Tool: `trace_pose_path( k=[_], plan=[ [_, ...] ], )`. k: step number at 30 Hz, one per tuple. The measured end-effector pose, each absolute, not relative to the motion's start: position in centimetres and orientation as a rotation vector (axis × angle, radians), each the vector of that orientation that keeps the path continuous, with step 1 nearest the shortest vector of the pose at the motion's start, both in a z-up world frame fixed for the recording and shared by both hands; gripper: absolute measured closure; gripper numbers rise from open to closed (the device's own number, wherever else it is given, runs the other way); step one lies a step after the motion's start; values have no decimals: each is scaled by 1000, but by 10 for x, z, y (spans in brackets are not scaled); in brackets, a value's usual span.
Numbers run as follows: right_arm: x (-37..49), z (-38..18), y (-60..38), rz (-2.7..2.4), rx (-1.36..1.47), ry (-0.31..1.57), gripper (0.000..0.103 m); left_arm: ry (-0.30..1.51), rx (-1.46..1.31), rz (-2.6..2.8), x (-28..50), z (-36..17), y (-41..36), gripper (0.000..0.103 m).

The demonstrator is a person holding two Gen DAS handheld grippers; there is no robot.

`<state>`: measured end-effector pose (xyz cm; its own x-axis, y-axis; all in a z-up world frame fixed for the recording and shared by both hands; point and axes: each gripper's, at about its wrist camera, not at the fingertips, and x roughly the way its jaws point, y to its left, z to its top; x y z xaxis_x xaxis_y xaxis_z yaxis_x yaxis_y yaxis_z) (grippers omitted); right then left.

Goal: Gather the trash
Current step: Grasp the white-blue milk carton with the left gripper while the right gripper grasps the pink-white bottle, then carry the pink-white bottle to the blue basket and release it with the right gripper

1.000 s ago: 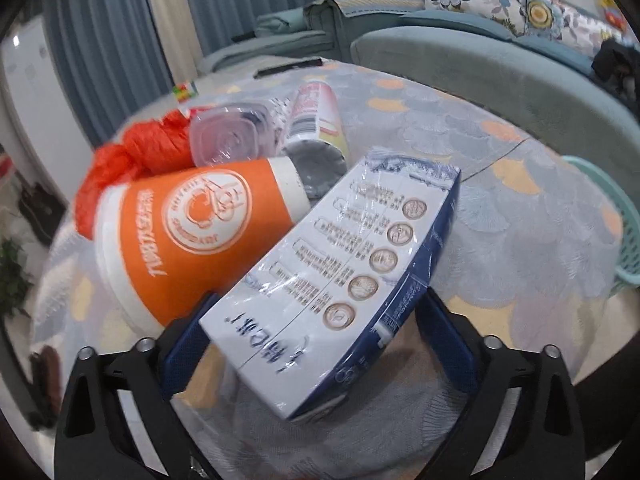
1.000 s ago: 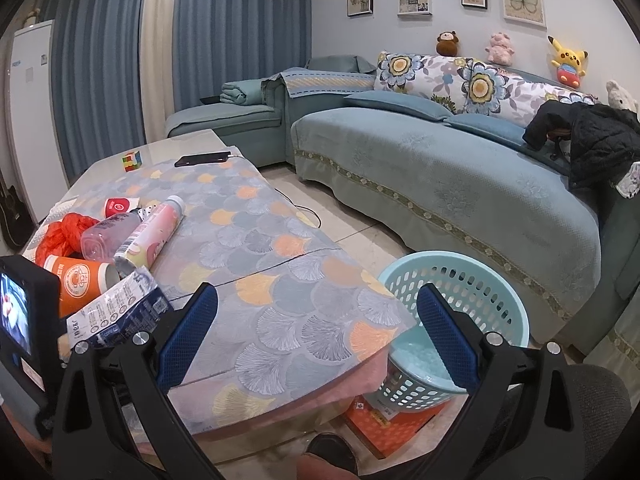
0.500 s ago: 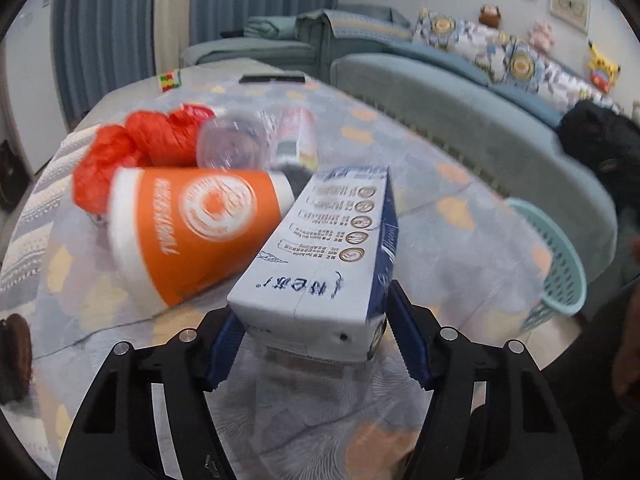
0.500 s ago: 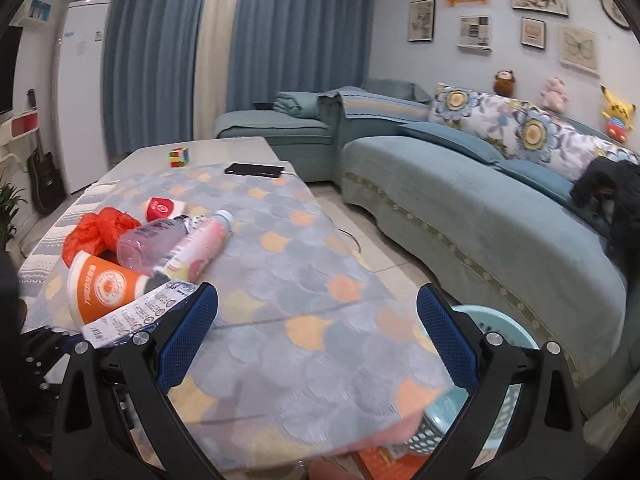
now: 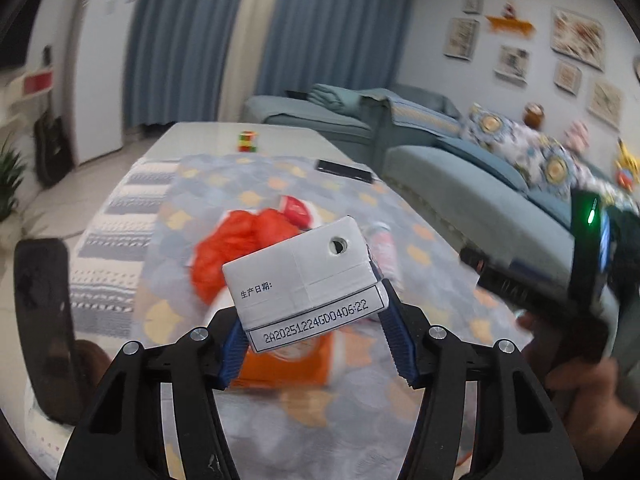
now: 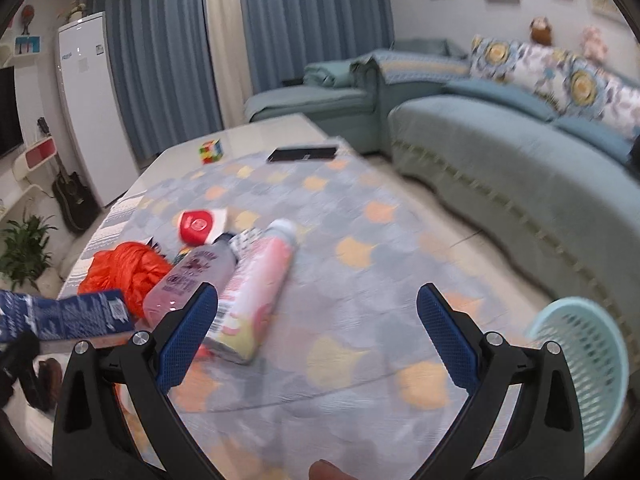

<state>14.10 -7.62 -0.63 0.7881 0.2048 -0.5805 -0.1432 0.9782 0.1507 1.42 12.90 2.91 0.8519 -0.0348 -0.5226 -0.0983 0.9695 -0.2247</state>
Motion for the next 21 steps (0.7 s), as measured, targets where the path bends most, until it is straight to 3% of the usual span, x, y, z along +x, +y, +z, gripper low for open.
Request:
trace_pose_path(
  k=[11, 13, 14, 15, 16, 21],
  plan=[
    [191, -65, -5, 243, 42, 857, 8, 584, -295, 68, 21, 21, 151, 47],
    [204, -80, 1, 238, 44, 930, 16, 582, -278, 69, 19, 20, 148, 47],
    [210, -87, 3, 232, 47, 961, 25, 582, -268, 70, 20, 19, 148, 47],
    [211, -87, 6, 207, 23, 928, 47, 580, -256, 74, 20, 19, 146, 47],
    [210, -86, 11, 190, -16, 900, 54, 579, -249, 76, 19, 18, 145, 47],
    [198, -85, -1, 183, 1, 856, 55, 546, -197, 102, 14, 23, 142, 47]
  ],
)
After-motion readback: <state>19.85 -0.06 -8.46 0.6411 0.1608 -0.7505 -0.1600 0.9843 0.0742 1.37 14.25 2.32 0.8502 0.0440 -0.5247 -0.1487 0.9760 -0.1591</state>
